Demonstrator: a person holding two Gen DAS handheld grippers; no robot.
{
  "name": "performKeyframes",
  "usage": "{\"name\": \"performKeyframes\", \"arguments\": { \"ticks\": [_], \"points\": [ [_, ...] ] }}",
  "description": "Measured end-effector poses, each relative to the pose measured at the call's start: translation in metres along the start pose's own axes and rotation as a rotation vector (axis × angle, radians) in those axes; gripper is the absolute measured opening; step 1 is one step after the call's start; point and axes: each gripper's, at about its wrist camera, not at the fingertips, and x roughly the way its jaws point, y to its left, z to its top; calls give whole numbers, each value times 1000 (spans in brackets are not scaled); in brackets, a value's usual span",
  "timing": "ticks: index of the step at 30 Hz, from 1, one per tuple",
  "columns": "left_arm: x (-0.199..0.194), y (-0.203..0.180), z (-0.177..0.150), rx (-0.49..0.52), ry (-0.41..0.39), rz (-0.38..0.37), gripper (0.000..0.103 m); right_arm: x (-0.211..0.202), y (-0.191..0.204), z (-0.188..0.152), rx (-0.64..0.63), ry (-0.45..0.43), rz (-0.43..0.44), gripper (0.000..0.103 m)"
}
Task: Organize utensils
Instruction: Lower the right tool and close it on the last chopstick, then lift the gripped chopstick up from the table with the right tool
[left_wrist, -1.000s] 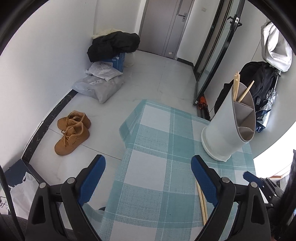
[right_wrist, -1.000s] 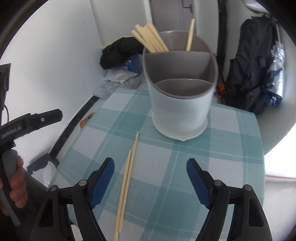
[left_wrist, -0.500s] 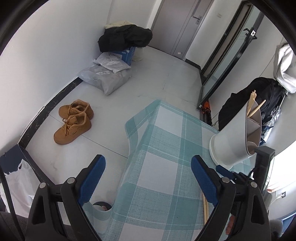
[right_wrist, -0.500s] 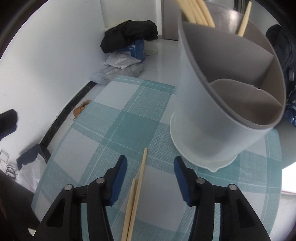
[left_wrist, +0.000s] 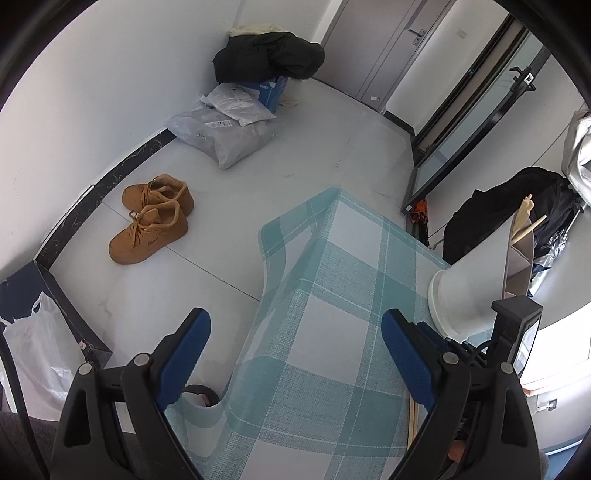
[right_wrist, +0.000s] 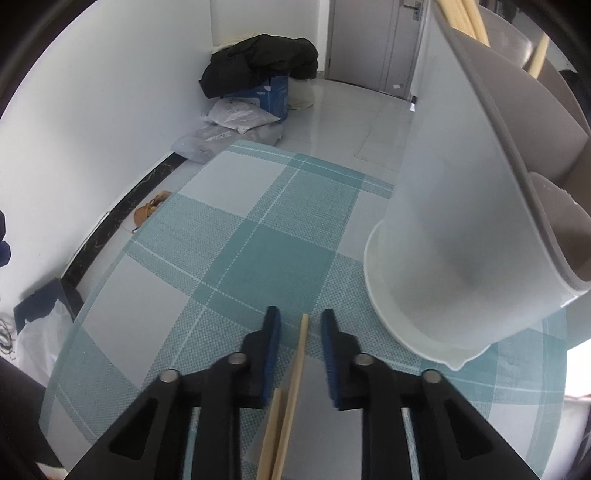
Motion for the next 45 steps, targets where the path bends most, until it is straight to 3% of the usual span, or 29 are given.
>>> {"name": "performKeyframes", "arguments": {
  "ticks": [1,15,22,33,45],
  "points": [
    [0,0,0,-2,2,-1,91,0,1,0,-3,3,3,4],
    [1,-7,-6,40,3,22,91,-24,-15,-6,48,-53,72,3],
    [5,-13,-17,97,28,37,91,-56,-37,-14,151,-115,125,3],
    [14,-53,-40,197,97,-18,91,-99,-95,-35,380,-221,234,3],
    [33,-95,-63,288,177,-1,91,-130,-159,-71,562,-321,260,3]
  ]
}}
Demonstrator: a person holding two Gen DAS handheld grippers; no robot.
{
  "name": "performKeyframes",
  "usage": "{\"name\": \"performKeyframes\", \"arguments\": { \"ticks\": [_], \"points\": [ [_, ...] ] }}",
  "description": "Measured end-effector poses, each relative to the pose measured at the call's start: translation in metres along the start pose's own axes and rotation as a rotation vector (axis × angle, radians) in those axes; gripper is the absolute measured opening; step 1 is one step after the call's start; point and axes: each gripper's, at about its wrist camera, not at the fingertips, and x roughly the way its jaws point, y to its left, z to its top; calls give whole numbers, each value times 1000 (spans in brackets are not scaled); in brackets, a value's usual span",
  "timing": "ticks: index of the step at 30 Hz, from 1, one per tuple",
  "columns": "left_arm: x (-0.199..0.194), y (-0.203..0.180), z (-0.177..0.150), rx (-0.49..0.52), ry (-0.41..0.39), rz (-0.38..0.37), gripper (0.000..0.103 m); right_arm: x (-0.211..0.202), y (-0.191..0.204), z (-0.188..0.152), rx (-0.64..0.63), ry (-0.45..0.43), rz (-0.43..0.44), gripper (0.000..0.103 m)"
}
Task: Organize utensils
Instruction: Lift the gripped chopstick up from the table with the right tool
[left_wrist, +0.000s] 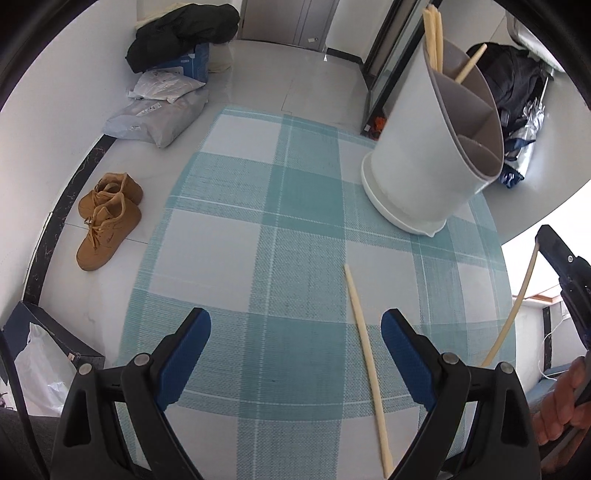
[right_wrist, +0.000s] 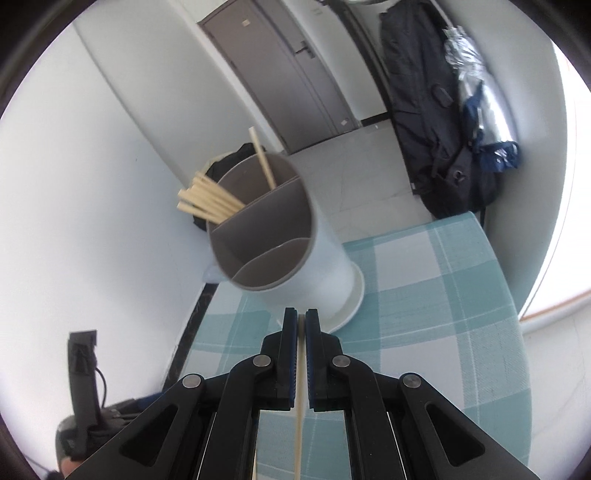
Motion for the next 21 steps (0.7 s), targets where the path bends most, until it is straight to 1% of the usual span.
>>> {"name": "performKeyframes", "arguments": {
  "ticks": [3,8,15,17,18,21],
  "points": [
    [5,-5,1,-6,19,-16,91,-9,-15,-1,26,-5,-20,3],
    [16,-5,3,-40,55,-12,91,-18,-47,-5,126,-21,-4,3],
    [27,-21,7,12,68,37,91,-23,-70,-7,196,-27,13,3],
    [32,-23,8,27,74,67,87,-22,-73,-7,200,-20,14,3],
    [36,-24,8,36,84,74,79,-22,-74,-7,200,-21,15,3],
    [40,-33,10,86,81,109,75,-20,-74,-7,191,-17,16,3]
  ]
}}
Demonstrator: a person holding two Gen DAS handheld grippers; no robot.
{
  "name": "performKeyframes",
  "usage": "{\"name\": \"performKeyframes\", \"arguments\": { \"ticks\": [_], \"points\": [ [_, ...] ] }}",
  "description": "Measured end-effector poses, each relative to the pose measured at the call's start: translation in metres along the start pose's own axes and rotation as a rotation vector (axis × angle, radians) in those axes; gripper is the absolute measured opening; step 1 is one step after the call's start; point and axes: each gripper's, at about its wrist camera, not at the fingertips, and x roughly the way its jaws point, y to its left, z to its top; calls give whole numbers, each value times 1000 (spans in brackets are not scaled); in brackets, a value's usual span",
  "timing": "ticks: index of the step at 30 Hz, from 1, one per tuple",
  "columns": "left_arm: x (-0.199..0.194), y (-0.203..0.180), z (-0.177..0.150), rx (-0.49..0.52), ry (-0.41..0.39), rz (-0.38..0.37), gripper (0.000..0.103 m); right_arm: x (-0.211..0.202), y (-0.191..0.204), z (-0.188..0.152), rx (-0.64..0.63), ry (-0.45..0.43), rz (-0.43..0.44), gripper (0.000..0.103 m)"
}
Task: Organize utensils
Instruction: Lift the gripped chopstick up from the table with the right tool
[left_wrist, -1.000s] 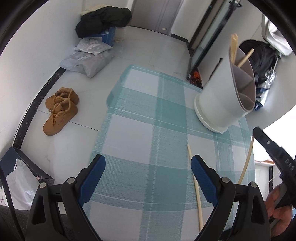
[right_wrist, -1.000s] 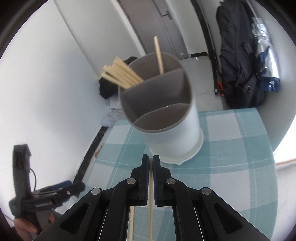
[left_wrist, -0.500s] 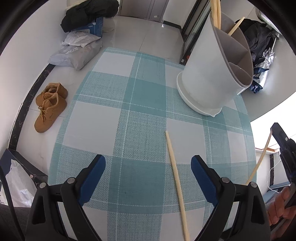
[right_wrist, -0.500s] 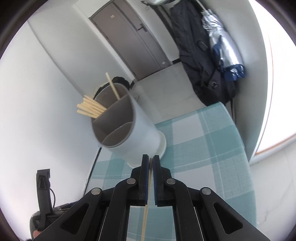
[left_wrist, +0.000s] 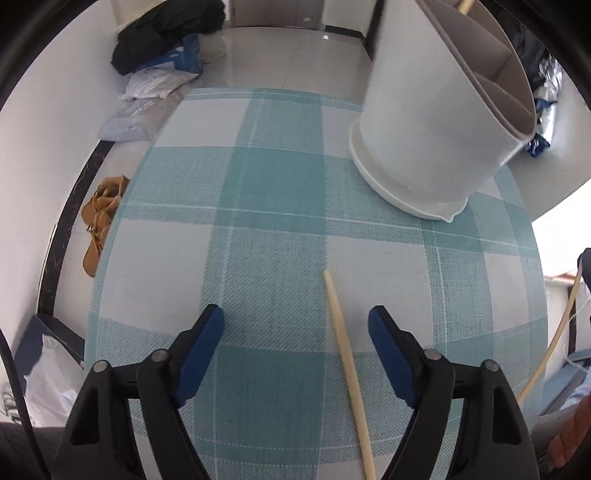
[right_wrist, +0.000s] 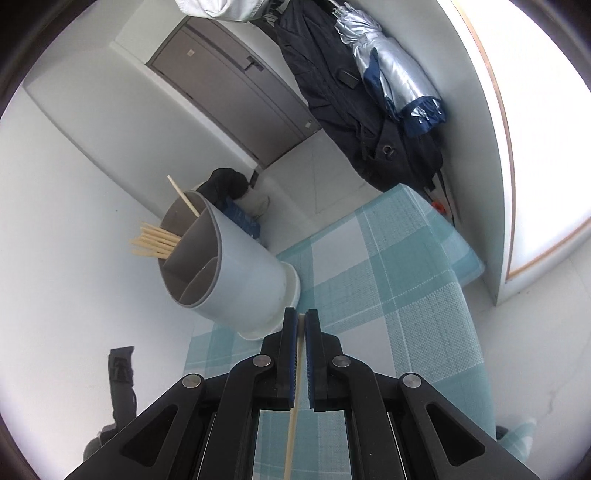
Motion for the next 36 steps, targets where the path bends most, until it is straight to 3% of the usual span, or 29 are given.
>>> {"name": "performKeyframes", "arguments": {
  "ticks": [5,7,13,23,25,29,36],
  "points": [
    [0,-14,0,72,-9,49,52,1,4,-2,-20,9,10,3],
    [-2,-17,-1,79,-5,40,36,0,5,-1,-29,7,13,3],
    [-4,-26,1,86,10,23,3,-4,6,0,-28,2,37,3],
    [-3,-43,5,120,24,-6,1,-6,10,-2,-48,1,27,3],
    [-7,-47,6,132,-7,26,1,-6,10,-2,-47,-3,26,3],
    [-22,-56,0,153,-78,21,1,-10,14,-4,-71,-14,22,3],
    [-56,-62,-5,167,-185,-72,1,-19,30,-9,-148,-50,31,3]
  ]
}}
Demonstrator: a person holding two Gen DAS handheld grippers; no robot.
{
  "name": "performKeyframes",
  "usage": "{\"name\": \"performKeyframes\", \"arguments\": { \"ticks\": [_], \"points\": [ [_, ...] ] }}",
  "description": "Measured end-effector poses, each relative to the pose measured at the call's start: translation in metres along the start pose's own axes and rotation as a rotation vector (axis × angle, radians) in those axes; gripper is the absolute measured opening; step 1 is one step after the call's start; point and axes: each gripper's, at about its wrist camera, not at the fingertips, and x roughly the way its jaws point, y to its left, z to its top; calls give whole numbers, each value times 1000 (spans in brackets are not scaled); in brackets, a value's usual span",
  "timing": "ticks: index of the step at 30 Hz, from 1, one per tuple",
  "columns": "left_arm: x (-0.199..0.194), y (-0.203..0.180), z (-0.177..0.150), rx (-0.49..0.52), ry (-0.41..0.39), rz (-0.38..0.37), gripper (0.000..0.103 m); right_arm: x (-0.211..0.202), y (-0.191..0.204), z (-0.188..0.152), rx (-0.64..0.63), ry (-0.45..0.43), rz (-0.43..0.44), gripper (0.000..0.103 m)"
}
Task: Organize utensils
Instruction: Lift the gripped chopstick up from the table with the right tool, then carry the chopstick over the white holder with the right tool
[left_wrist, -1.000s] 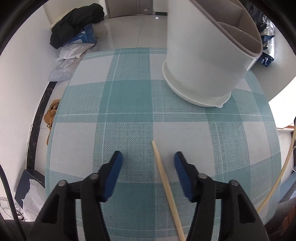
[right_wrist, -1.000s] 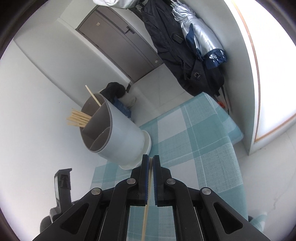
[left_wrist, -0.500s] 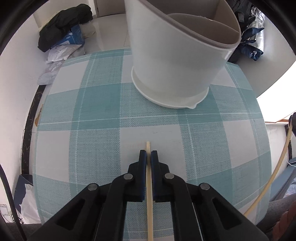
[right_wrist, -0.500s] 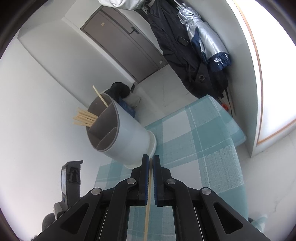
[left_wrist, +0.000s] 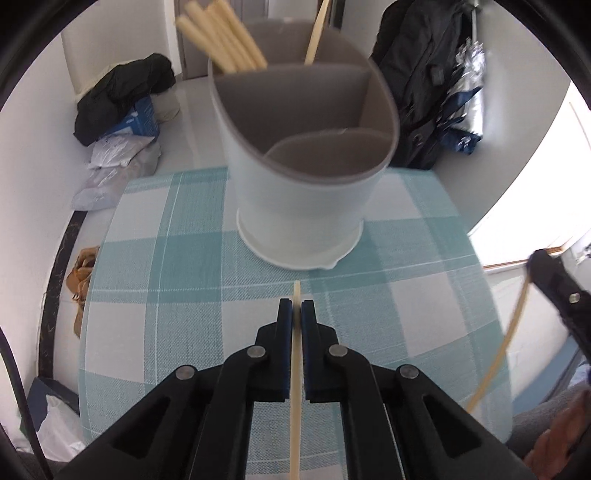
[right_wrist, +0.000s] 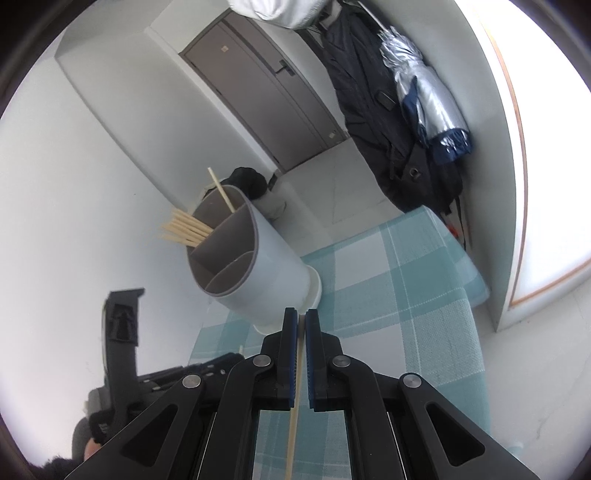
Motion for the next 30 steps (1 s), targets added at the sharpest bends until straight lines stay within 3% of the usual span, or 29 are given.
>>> {"name": "performKeyframes", "arguments": {
  "ticks": [14,22,30],
  "points": [
    [-71,18,4,-13,-223,-122,1,-22,53,-15,-209,-66,2,3],
    [-85,32,-4,-17,-239,-146,1,-29,91,-24,-354,-78,-9,3],
    [-96,40,-8,-17,-248,-149,0,-34,98,-25,-343,-87,-20,3]
  ]
}}
